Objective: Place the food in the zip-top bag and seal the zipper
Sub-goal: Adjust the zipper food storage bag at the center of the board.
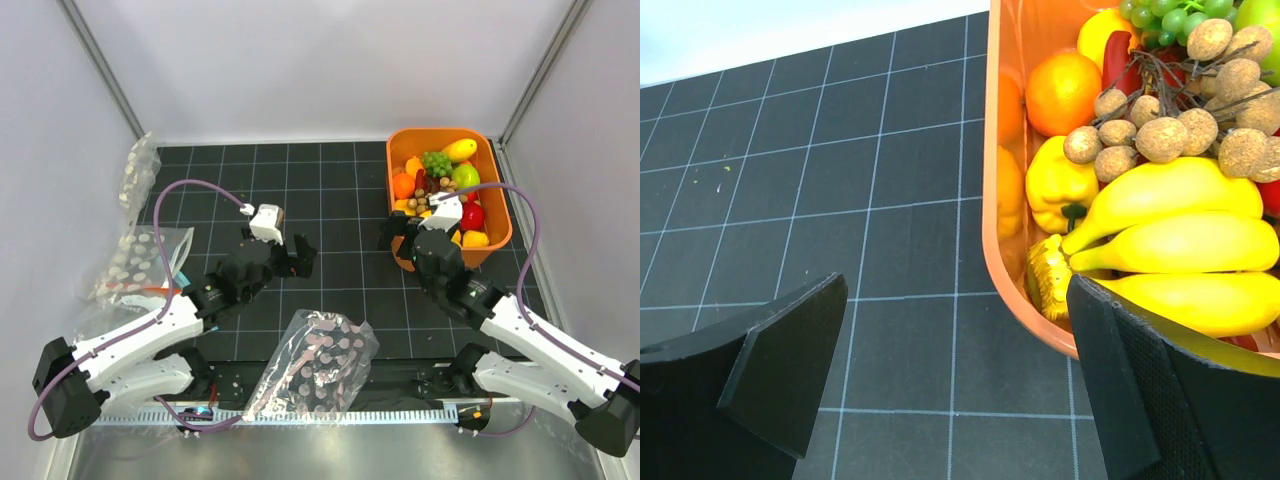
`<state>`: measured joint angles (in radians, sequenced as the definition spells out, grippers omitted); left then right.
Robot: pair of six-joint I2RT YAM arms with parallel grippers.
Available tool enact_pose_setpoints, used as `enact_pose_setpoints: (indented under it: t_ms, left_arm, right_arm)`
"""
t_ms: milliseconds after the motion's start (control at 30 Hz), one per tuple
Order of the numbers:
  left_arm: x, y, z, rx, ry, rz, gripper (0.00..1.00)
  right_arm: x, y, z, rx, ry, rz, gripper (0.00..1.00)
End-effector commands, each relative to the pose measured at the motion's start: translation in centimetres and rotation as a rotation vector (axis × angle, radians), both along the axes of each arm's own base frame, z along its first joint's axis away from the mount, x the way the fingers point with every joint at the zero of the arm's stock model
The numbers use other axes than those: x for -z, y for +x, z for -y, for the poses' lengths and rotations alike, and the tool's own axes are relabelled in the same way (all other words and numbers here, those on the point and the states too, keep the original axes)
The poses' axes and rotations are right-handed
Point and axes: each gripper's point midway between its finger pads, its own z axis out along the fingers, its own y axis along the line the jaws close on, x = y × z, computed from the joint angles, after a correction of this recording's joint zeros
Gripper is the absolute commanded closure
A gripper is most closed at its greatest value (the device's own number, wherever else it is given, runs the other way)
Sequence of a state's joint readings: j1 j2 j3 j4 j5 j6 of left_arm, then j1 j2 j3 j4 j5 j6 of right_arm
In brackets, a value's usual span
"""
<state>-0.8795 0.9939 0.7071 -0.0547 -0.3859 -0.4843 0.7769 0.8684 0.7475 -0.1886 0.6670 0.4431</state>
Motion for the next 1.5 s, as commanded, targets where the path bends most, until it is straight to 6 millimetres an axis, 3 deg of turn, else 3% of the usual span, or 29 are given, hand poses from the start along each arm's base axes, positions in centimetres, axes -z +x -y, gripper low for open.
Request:
enact_pose_setpoints:
  t_ms: [0, 167, 300, 400, 433, 533, 567, 633, 667, 833, 900, 1000, 1233, 1300, 1467]
  left_arm:
    - [-2.2, 0.3, 0.3, 0.006, -0.022, 0.042, 0.00]
    - [-2.5, -0.5, 2.3, 0.124, -0.021, 0.029, 0.00]
    - [-2.6, -2.0, 5.3, 0.276, -0.037, -0.004, 0.00]
    - [-3.0, -4.5, 8.2, 0.443, -0.048, -0.029, 0.00]
    - [-2.9, -6.2, 9.6, 0.533, -0.052, -0.053, 0.00]
    - [-3.4, -8.5, 11.1, 0.617, -0.018, -0.047, 0.00]
    - [-2.7, -9.7, 11.6, 0.631, 0.026, -0.055, 0.00]
    - [-2.5, -10.4, 11.9, 0.614, 0.077, -0.046, 0.00]
    - [-1.3, -11.7, 11.9, 0.626, 0.126, -0.071, 0.00]
    - [4.3, -14.1, 10.2, 0.532, 0.264, -0.198, 0.00]
    - [6.3, -15.9, 9.9, 0.536, 0.313, -0.219, 0.00]
    - [7.8, -18.8, 10.4, 0.577, 0.326, -0.261, 0.00]
    - [9.2, -24.0, 12.1, 0.655, 0.362, -0.281, 0.00]
    - [9.4, -24.8, 12.5, 0.652, 0.360, -0.299, 0.00]
    - [12.2, -25.4, 13.1, 0.617, 0.422, -0.355, 0.00]
  right_arm:
    - [-1.1, 0.0, 0.7, 0.039, 0.025, 0.043, 0.00]
    - [-1.3, -0.3, 1.2, 0.048, 0.037, 0.057, 0.00]
    - [-1.3, -0.3, 1.3, 0.053, 0.036, 0.056, 0.00]
    - [-1.4, -0.4, 1.5, 0.061, 0.036, 0.057, 0.00]
    - [-1.2, -0.4, 1.8, 0.073, 0.034, 0.057, 0.00]
    - [-1.2, -0.3, 2.3, 0.103, 0.025, 0.059, 0.00]
    - [-1.2, -0.3, 2.4, 0.111, 0.023, 0.058, 0.00]
    - [-1.3, -0.3, 2.8, 0.128, 0.020, 0.059, 0.00]
    - [-1.3, -0.3, 2.9, 0.131, 0.019, 0.058, 0.00]
    - [-1.7, -0.5, 3.4, 0.148, 0.035, 0.074, 0.01]
    - [-1.7, -0.6, 3.6, 0.155, 0.043, 0.080, 0.00]
    - [-1.8, -0.8, 3.7, 0.158, 0.050, 0.088, 0.00]
    - [-1.7, -0.9, 4.0, 0.167, 0.047, 0.088, 0.00]
    - [-1.8, -0.8, 4.0, 0.169, 0.049, 0.089, 0.00]
    - [-1.9, -0.9, 4.1, 0.170, 0.051, 0.090, 0.00]
